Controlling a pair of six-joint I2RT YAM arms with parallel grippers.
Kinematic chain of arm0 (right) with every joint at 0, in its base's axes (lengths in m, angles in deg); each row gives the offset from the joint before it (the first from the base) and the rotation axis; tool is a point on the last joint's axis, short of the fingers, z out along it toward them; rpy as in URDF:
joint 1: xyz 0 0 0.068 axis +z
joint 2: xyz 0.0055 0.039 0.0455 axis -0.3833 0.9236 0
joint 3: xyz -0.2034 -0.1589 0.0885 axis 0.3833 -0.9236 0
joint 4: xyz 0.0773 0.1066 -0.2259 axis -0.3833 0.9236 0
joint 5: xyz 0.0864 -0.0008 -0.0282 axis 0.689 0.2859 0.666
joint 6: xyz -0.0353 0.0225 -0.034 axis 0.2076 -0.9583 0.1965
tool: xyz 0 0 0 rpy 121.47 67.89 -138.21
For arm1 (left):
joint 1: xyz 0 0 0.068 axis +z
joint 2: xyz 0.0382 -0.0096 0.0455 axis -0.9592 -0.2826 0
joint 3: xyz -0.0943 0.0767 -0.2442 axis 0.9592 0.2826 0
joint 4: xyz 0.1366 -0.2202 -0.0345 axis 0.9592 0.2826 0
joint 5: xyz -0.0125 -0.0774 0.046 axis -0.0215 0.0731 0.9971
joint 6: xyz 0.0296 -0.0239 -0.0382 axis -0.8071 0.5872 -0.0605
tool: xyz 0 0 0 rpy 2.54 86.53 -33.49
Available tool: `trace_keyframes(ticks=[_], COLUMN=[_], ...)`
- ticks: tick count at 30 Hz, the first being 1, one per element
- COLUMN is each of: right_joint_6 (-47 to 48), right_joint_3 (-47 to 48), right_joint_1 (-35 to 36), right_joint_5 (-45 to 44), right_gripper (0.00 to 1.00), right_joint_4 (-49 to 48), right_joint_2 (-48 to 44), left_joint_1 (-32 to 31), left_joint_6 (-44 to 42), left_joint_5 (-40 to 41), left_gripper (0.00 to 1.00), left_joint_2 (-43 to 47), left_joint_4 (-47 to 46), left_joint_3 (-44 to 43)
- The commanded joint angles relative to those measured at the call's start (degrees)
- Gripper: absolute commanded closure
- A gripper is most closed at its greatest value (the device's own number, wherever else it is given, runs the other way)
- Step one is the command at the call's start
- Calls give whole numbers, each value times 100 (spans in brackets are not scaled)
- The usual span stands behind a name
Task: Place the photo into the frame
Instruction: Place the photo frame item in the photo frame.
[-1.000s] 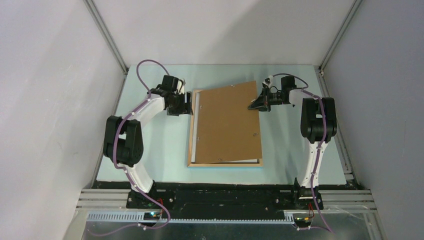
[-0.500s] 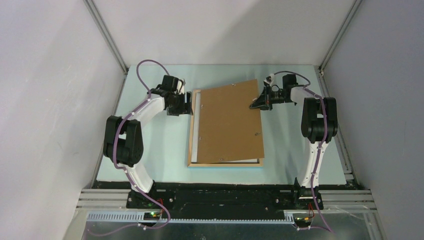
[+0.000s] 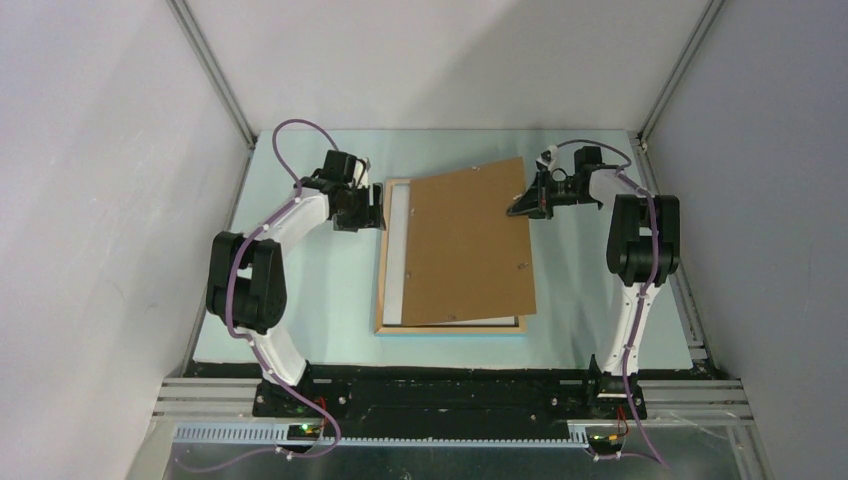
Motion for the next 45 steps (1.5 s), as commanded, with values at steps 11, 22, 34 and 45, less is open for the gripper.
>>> trace_keyframes(ticks=[11,22,34,45], right_joint_6=[-2214,-3180,-3262,-2449], right_joint_3=[-538,-575,-577,-498], right_joint_1=[32,292,425,343], right_joint_5=[766,761,815,833], right_gripper=[100,100,100,100], right_joint_4=[-2613,-3784,-3945,-3012], right_joint_2=[-538,-286,-30,-51], left_joint_1=[40,57,83,83], left_joint_6=[-130,-130,-121,-130], left_joint_5=[-46,-67,-82,-56], left_gripper=[24,24,24,24], left_joint_2=[341,330,344,373], left_joint_4=[-161,-156,-163,-180], left_joint_3=[64,60,70,87])
